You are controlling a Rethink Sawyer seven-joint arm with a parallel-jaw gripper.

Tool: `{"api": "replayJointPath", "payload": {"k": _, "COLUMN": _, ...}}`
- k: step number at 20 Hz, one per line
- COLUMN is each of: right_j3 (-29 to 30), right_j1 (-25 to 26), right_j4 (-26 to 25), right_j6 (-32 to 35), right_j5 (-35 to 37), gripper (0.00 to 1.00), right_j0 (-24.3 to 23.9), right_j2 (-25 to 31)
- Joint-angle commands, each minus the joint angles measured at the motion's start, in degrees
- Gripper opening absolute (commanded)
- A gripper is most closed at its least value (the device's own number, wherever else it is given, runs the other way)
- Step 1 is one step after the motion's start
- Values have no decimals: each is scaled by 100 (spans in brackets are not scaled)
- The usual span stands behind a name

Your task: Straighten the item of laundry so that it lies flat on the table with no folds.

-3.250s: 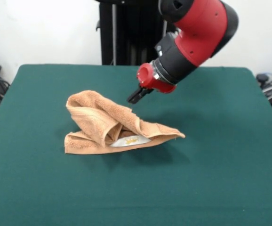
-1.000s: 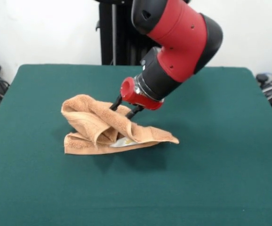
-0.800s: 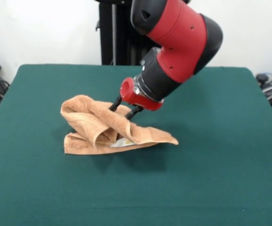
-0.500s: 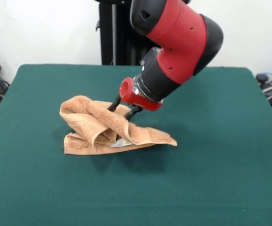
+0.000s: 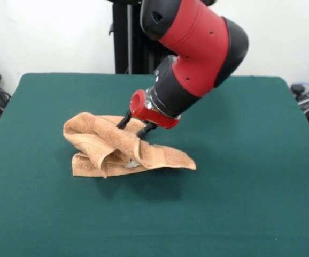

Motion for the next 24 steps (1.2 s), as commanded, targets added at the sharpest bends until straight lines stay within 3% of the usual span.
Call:
{"api": "replayJointPath", "payload": {"k": 1, "right_j3": -462, "right_j1": -12, "right_j4": 294, "right_j6": 626, "right_j5": 473, "gripper": 100, "right_j0": -354, "right_j2": 905}}
{"api": "replayJointPath", "payload": {"k": 9, "right_j3": -647, "right_j1": -21, "right_j4": 222, "right_j6": 395, "right_j5": 578, "gripper": 100, "right_j0": -624, "right_j2": 1119}}
{"api": "replayJointPath", "payload": {"k": 24, "right_j3": -448, "right_j1": -302, "right_j4": 134, "right_j6": 289, "right_j5": 534, "gripper": 100, "right_j0": -945, "right_j2": 1515}}
